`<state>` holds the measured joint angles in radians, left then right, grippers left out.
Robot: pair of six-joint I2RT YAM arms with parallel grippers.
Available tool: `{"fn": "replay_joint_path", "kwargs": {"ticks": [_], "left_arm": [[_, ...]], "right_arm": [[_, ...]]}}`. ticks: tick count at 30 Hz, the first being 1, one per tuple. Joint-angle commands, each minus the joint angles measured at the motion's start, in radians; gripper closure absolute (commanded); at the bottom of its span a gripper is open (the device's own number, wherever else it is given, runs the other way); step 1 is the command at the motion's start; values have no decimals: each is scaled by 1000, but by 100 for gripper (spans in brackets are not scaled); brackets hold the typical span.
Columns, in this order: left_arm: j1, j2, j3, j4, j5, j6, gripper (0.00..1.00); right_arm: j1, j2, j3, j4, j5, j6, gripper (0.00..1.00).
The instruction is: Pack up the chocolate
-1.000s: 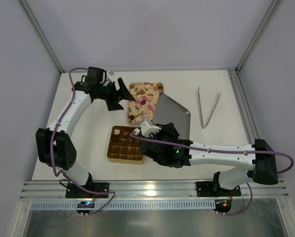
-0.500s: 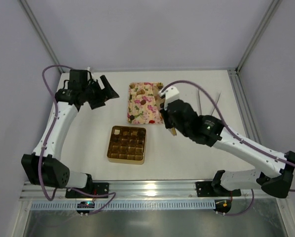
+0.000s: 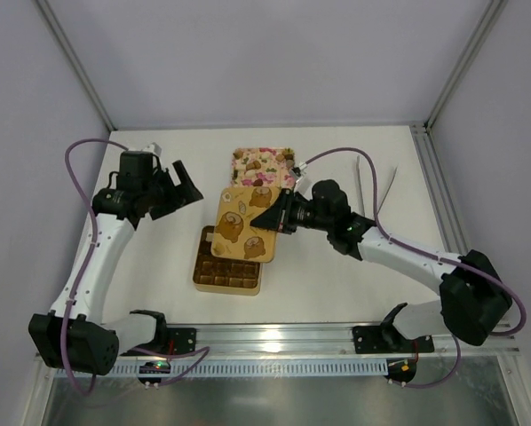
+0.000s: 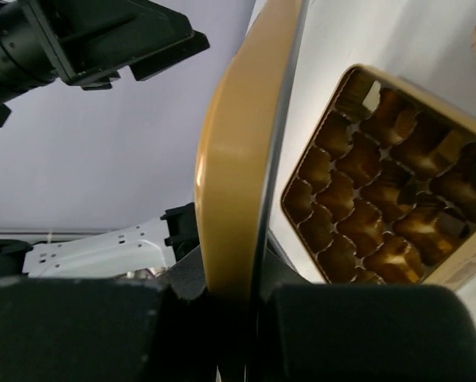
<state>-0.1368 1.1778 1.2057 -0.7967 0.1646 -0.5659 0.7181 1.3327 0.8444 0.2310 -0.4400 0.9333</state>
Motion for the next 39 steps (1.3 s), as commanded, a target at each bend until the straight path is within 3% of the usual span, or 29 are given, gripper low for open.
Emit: {"fn": "replay_joint_path", "kwargs": {"ticks": [1, 7, 19, 39], "left_arm": [[5, -35, -46, 5, -11, 27, 12], [5, -40, -109, 14, -7, 32, 12], [5, -46, -175, 28, -16, 35, 12], [5, -26, -262, 80, 49, 28, 13]], "right_arm": [[0, 23, -30, 391, -103, 205, 96], [14, 149, -99, 589, -109, 298, 96], [76, 345, -117, 740, -94, 329, 96], [92, 516, -206, 1008, -106, 444, 96]]}}
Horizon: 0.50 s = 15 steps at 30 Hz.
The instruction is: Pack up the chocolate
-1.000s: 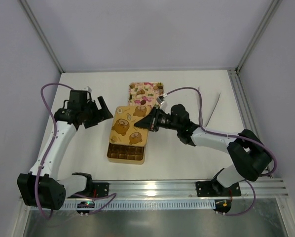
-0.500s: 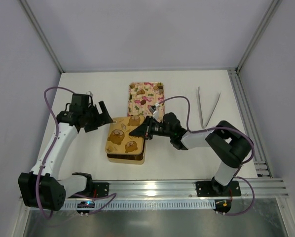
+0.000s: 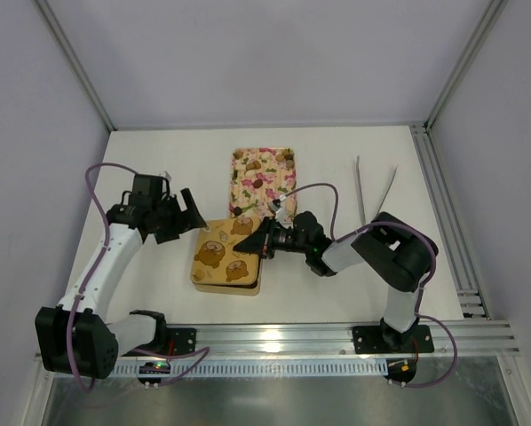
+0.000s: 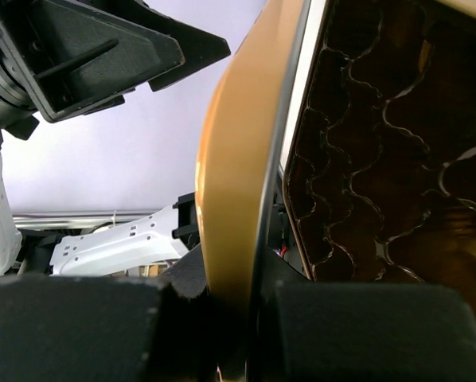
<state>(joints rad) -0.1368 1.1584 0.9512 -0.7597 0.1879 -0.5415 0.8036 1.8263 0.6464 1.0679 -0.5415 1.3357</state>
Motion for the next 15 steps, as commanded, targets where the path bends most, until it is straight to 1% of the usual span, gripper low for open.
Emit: {"fn": "replay_joint_path", "kwargs": {"ticks": [1, 15], "left_arm": [[5, -5, -11, 45, 27, 2, 13], [3, 15, -49, 65, 41, 6, 13]], "right_arm": [[6, 28, -8, 181, -8, 46, 96], [8, 76, 2, 162, -14, 30, 96]]}}
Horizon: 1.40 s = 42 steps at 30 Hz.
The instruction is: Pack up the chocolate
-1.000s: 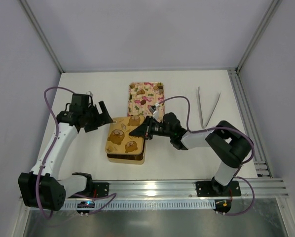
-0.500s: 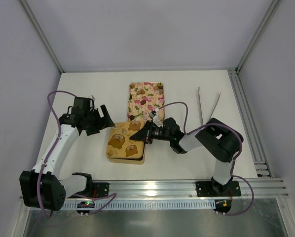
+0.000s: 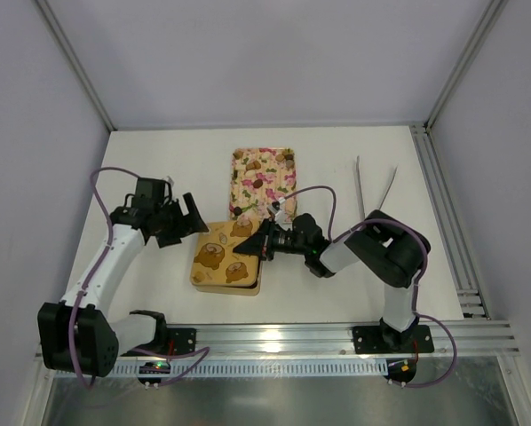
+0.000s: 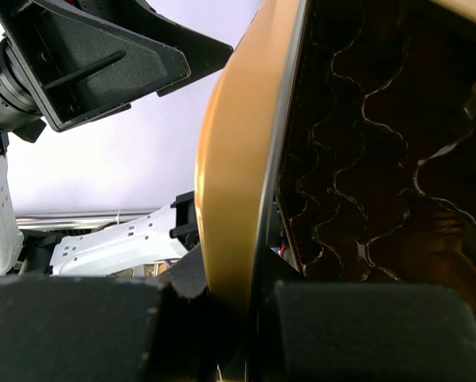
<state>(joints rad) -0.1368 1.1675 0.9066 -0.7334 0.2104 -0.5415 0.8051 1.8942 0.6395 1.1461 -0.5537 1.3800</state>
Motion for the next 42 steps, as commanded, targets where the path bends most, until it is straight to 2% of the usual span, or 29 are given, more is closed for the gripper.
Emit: {"fn": "replay_joint_path", "kwargs": {"ticks": [1, 9, 18, 25, 33, 42], "left_arm": [[5, 6, -8, 40, 18, 5, 13], [5, 27, -25, 60, 23, 8, 13], [5, 47, -34, 71, 24, 12, 13], [5, 67, -41, 74, 20, 17, 13], [5, 92, -43, 81, 38, 17, 13], [3, 116, -44, 83, 69, 15, 14]], "right_arm": [[6, 12, 9, 84, -2, -16, 96], [6, 42, 9, 92, -3, -21, 95], [5, 40, -6, 99, 6, -21, 82], [-15, 13, -70, 132, 17, -16, 66], [-53, -49, -149, 145, 23, -25, 62], [-103, -104, -244, 142, 18, -52, 54]]}}
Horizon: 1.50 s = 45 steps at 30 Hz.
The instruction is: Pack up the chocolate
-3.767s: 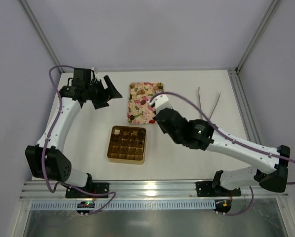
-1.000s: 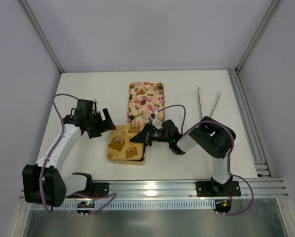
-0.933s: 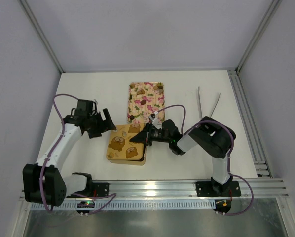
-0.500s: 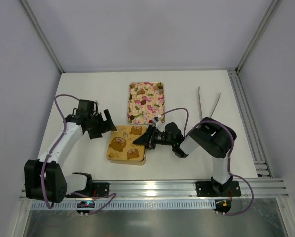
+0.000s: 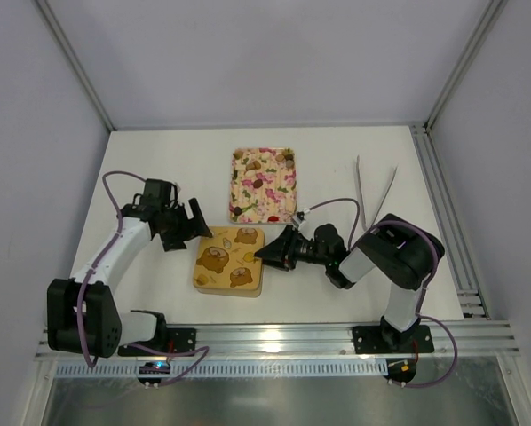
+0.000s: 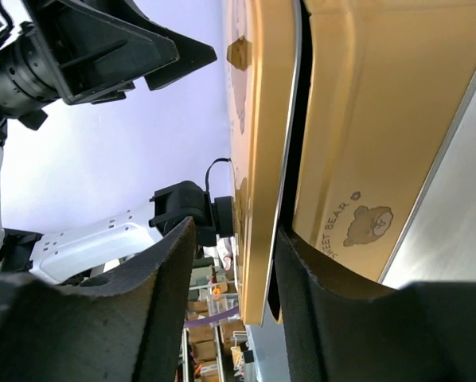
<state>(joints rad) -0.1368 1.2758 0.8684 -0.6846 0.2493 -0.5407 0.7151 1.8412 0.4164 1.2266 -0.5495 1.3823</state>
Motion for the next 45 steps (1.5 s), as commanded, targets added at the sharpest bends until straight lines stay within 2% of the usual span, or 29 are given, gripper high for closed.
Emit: {"fn": "replay_joint_path", "kwargs": {"ticks": [1, 6, 19, 35, 45], "left_arm": [[3, 13, -6, 34, 33, 13, 14], [-4, 20, -5, 37, 44, 4, 15], [-55, 46, 11, 39, 22, -11, 16], [-164, 108, 83, 13, -47, -33, 17], [-178, 154, 81, 2, -73, -34, 17]], "right_arm": [[-19, -57, -30, 57, 14, -64, 52], [-25, -115, -31, -54, 26, -124, 49], [-29, -287, 34, -524, 118, -353, 39], [14, -241, 209, -768, 164, -440, 37], [20, -214, 243, -846, 172, -466, 43]]}}
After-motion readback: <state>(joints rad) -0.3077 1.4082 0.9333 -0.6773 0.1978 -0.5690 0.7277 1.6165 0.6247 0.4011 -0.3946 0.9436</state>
